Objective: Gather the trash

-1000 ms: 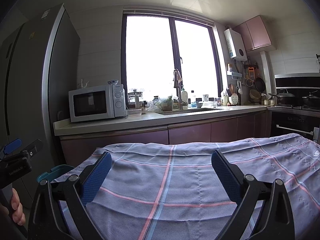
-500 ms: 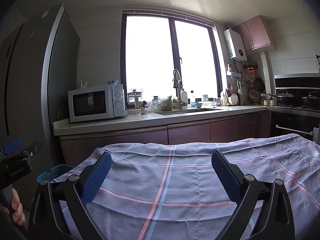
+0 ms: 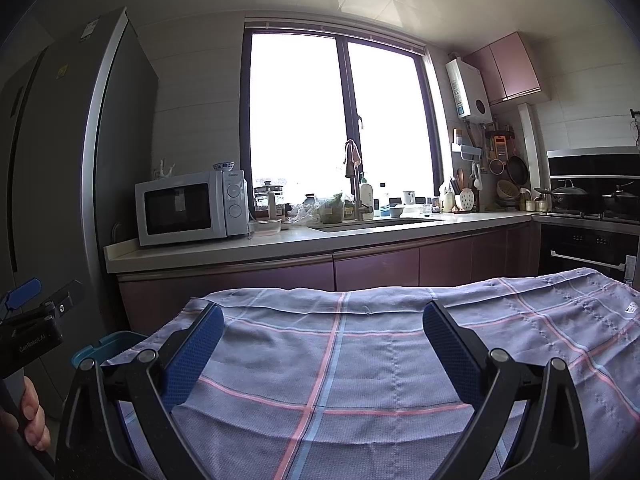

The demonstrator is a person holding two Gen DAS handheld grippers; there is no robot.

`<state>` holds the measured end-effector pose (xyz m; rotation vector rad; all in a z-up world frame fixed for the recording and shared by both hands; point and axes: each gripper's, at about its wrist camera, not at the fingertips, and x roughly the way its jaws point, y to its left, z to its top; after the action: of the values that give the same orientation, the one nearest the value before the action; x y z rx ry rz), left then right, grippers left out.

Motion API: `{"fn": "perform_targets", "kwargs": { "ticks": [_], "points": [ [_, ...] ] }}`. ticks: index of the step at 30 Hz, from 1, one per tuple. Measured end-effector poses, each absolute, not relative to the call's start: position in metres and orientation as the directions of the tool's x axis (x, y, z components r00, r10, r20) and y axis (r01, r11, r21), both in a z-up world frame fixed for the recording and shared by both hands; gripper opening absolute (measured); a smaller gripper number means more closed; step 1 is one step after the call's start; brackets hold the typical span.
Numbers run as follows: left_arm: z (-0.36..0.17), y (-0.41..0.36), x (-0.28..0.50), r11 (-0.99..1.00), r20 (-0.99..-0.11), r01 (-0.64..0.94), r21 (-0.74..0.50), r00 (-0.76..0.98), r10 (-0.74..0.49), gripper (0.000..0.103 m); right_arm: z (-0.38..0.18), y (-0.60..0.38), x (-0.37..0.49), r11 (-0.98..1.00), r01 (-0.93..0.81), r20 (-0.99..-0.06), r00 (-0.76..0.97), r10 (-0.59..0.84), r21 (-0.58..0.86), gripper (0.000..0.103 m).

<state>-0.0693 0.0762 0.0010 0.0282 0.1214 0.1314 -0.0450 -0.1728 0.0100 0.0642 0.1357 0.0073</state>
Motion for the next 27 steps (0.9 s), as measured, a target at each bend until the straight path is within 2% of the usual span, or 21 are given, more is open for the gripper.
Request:
{"fn": "perform_targets", "kwargs": {
  "ticks": [27],
  "points": [
    [0.0025,0.0749,-0.0653,0.992,-0.124,-0.119,0.04,0.985,0.123,0.097,0.0137,-0.1696,-0.0466,0.997,0.009,-0.135,0.991,0.001,0.073,0.096]
  ]
}}
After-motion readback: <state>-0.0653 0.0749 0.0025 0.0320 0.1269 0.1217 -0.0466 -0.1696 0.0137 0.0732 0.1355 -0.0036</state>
